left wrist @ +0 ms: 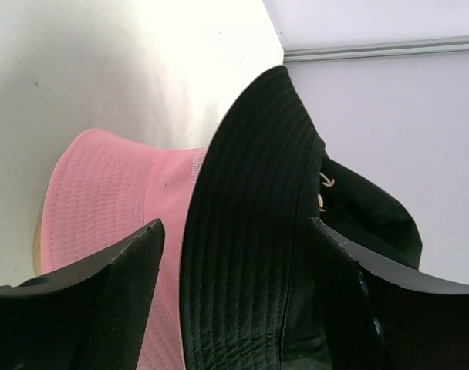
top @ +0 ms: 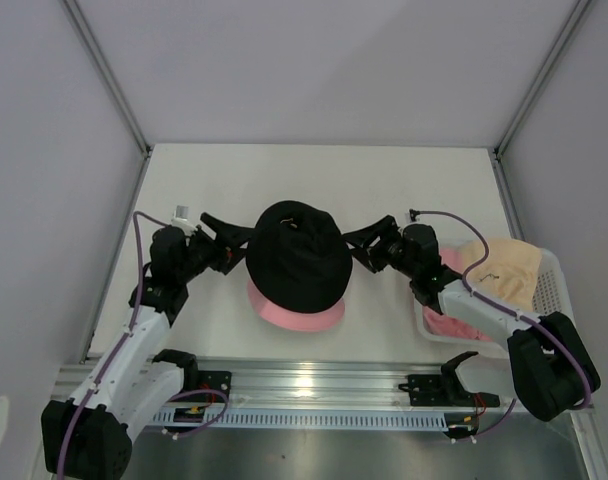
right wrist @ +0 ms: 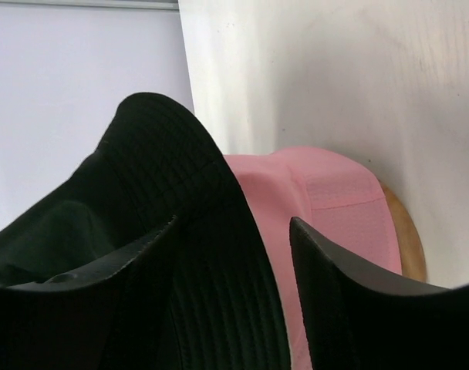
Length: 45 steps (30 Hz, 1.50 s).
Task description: Stack the hats
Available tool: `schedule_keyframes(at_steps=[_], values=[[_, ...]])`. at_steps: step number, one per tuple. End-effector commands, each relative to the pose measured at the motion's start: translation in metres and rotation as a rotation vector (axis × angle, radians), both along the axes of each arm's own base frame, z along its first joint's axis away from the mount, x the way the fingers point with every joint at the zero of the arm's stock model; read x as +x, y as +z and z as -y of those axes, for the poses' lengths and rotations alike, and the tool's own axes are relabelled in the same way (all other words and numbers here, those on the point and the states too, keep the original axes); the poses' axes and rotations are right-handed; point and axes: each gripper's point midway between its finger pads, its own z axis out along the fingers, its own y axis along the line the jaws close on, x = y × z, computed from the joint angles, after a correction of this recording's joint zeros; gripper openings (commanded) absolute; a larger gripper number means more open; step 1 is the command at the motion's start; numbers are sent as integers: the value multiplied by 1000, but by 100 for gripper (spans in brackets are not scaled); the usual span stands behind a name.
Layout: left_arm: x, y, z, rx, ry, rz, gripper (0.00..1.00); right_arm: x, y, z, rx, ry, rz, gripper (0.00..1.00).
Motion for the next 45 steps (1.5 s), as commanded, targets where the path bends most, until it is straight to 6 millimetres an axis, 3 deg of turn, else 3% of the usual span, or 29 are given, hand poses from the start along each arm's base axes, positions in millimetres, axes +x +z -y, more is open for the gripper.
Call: schedule_keyframes(at_steps=[1, 4, 10, 15, 16, 19, 22, 24, 27, 30, 40, 44, 45], values=[[1, 7, 5, -36, -21, 16, 76, 1, 15, 0, 54, -35, 43, 60], [-2, 7, 8, -52, -27, 22, 70, -1, 19, -2, 60, -33, 50, 55], [-5, 8, 14, -74, -42, 36, 49, -5, 19, -12, 71, -10, 45, 52], [-8, -4, 20, -68, -55, -3, 24, -9, 12, -18, 61, 0, 21, 43], [-7, -5, 18, -56, -44, 0, 13, -10, 10, -17, 57, -1, 16, 42], [-10, -18, 13, -19, -16, -46, 2, -14, 0, -14, 15, -6, -8, 47], [-13, -36, 3, 39, 26, -99, 1, -16, -4, -4, -21, -34, -17, 59], [-18, -50, -3, 74, 47, -122, 1, -17, -7, 2, -57, -44, -19, 62], [-21, -62, -12, 124, 74, -128, 1, -19, -8, 11, -90, -54, -15, 72], [-21, -66, -18, 176, 86, -115, 1, -22, -6, 15, -95, -51, 0, 74], [-19, -44, -29, 300, 76, 28, 1, -32, 18, -4, 23, 20, 118, 72], [-21, -42, -27, 307, 64, 51, 1, -38, 24, -16, 49, 51, 139, 62], [-21, -42, -26, 310, 62, 55, 1, -38, 25, -18, 53, 54, 142, 55]])
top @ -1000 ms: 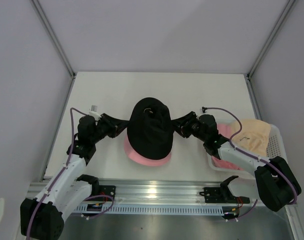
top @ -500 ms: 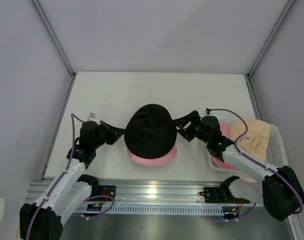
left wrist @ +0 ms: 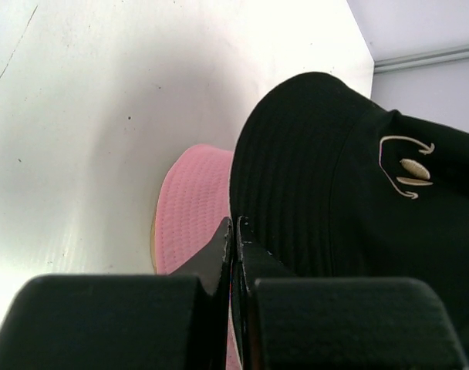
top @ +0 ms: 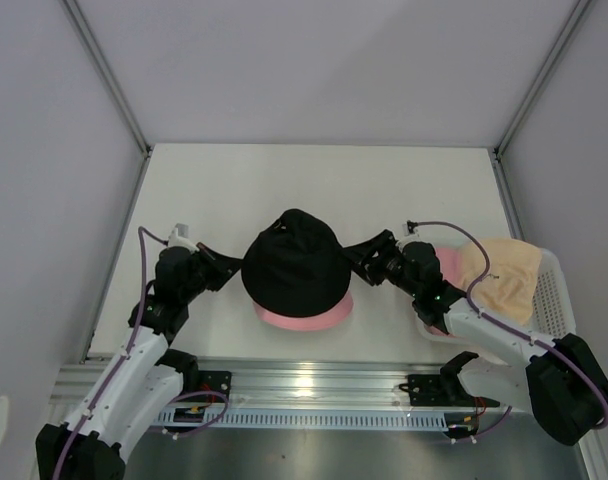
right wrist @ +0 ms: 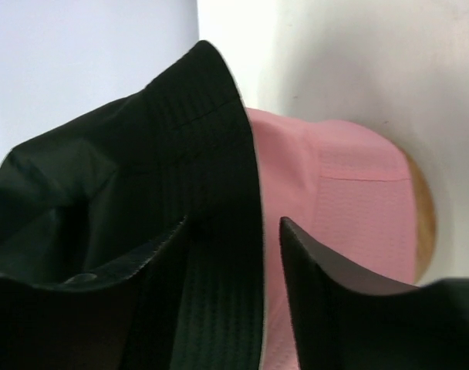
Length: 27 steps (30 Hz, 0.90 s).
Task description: Stack the hats
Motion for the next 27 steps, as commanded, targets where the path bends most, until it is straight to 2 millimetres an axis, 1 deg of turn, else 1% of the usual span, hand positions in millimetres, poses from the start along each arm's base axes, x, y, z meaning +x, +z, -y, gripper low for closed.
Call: schedule_keyframes(at_steps=[1, 2, 3, 4, 5, 6, 7, 8, 9, 10, 12, 13, 14, 16, 17, 18, 19, 20, 21, 22, 23, 25, 26, 27], values=[[3, 14, 0, 50, -20, 70, 1, 1, 25, -12, 65, 19, 84, 52], [2, 14, 2, 53, -28, 75, 1, 0, 27, -13, 70, 24, 88, 49], [3, 18, 4, 53, -35, 91, 1, 0, 30, -14, 74, 26, 91, 38], [1, 19, 7, 61, -55, 100, 1, -1, 33, -14, 81, 28, 98, 33], [2, 28, 9, 65, -58, 128, 1, -1, 35, -14, 84, 27, 106, 27], [2, 30, 10, 73, -63, 139, 1, -2, 40, -15, 88, 29, 115, 13], [1, 38, 15, 86, -87, 167, 1, -4, 42, -14, 85, 30, 118, 8], [0, 41, 17, 98, -96, 180, 1, -3, 44, -13, 73, 25, 128, 3], [2, 49, 17, 112, -87, 200, 1, -5, 46, -13, 65, 29, 133, 0], [0, 56, 21, 128, -110, 225, 1, -6, 48, -14, 56, 31, 136, 0], [0, 62, 22, 149, -110, 243, 1, -8, 54, -12, 43, 33, 165, 0], [-2, 70, 25, 159, -126, 266, 1, -11, 53, -13, 35, 38, 165, 0], [-3, 72, 26, 164, -134, 274, 1, -12, 56, -12, 30, 32, 177, 0], [-3, 76, 23, 184, -117, 301, 1, -17, 52, -11, 2, 32, 179, 0], [-4, 78, 22, 187, -115, 311, 1, -16, 54, -7, -6, 16, 191, 0], [-4, 75, 21, 194, -108, 308, 1, -17, 53, -6, -19, 9, 191, 0], [-3, 73, 17, 203, -90, 301, 2, -18, 44, -3, -53, 0, 167, 0], [-5, 65, 15, 218, -84, 266, 2, -16, 39, 1, -69, -26, 153, 0], [-5, 60, 13, 227, -79, 245, 1, -16, 39, 5, -72, -39, 147, 0], [-5, 54, 13, 234, -76, 221, 1, -19, 30, 8, -86, -48, 110, 0], [-6, 42, 12, 244, -79, 186, 1, -19, 23, 11, -101, -65, 96, 0], [-7, 31, 13, 245, -78, 155, 1, -24, 4, 19, -142, -83, 47, 0], [-8, 17, 11, 254, -72, 127, 1, -24, -2, 23, -155, -99, 35, 0], [-9, 8, 10, 254, -69, 112, 1, -26, -11, 27, -174, -103, 20, 0]])
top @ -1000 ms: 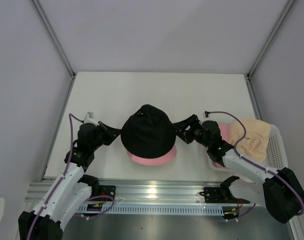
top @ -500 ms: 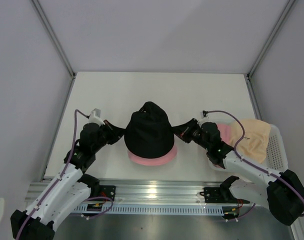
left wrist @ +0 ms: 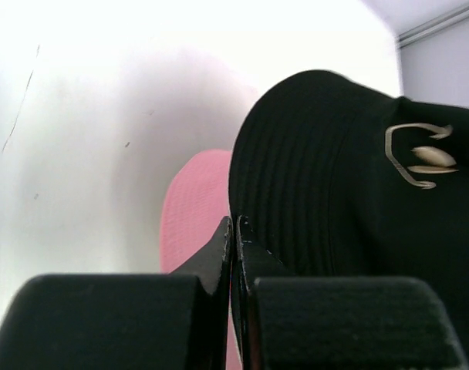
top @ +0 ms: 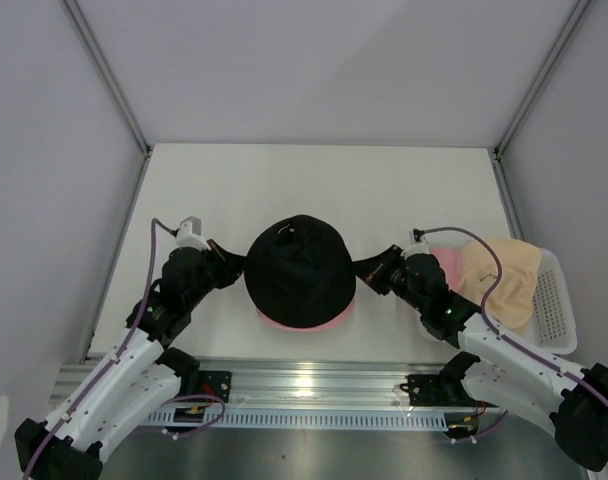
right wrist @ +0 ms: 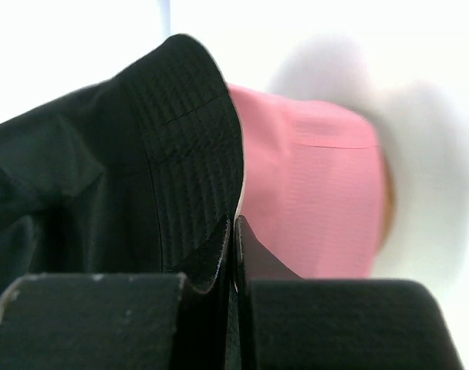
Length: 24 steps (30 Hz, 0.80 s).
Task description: Stack the hats
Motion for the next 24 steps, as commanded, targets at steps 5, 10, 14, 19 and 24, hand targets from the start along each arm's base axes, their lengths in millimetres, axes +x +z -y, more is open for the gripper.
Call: schedule_keyframes(at_steps=[5, 10, 14, 19, 24], values=[[-2, -40, -5, 46, 32, -76, 1, 1, -26, 23, -91, -96, -40, 0], [8, 19, -4, 30, 27, 48, 1, 11, 16, 21, -121, -102, 22, 0], [9, 64, -1, 26, 12, 61, 2, 22, 62, 21, -104, -146, 20, 0], [8, 67, 14, -7, -31, -47, 1, 23, 61, 22, -18, -180, -81, 0], [5, 40, 5, 12, 25, -129, 1, 20, 34, 25, -44, -198, -157, 0]])
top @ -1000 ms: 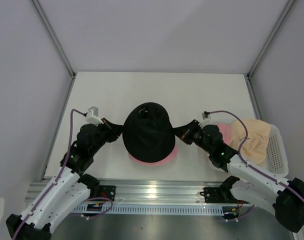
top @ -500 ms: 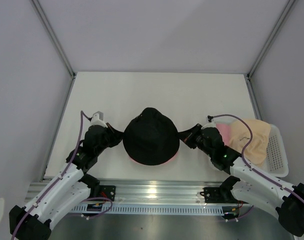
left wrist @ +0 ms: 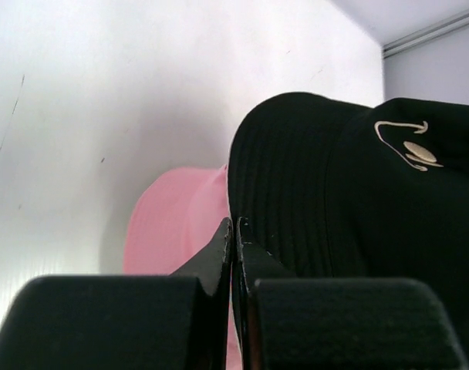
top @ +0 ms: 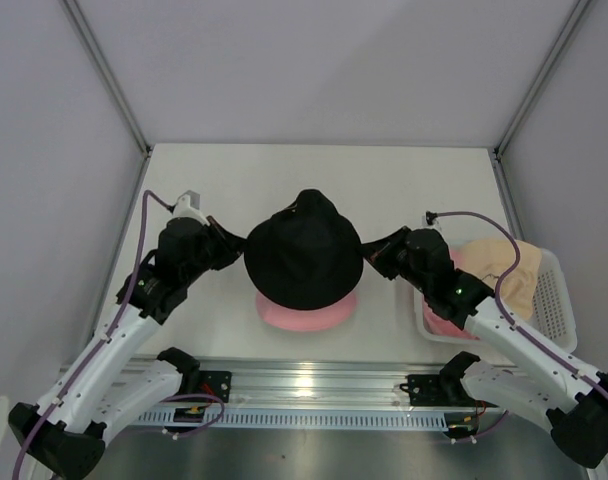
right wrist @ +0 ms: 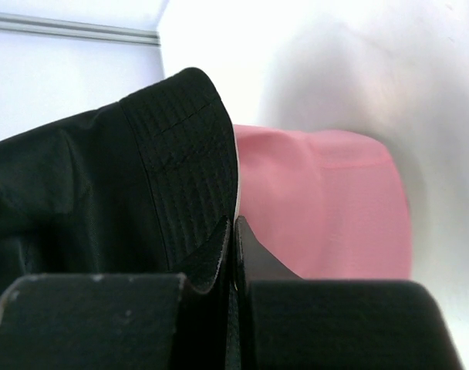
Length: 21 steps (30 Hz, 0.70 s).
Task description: Stack the hats
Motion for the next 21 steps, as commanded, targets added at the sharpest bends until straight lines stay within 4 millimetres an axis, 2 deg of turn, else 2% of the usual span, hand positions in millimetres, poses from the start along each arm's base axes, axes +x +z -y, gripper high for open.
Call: schedule_keyframes(at_steps=[1, 6, 12, 17, 21], values=[[-13, -29, -5, 18, 21, -114, 1, -4, -28, 7, -10, -45, -100, 0], [-22, -56, -11, 31, 42, -163, 1, -9, -50, 9, -29, -52, -154, 0], [-24, -107, -12, 87, 47, -282, 1, -10, -79, 9, -94, -45, -222, 0], [-29, -123, -13, 89, 41, -300, 1, -12, -92, 8, -123, -35, -244, 0], [-38, -137, -13, 115, 5, -326, 1, -21, -116, 13, -184, -23, -288, 0]])
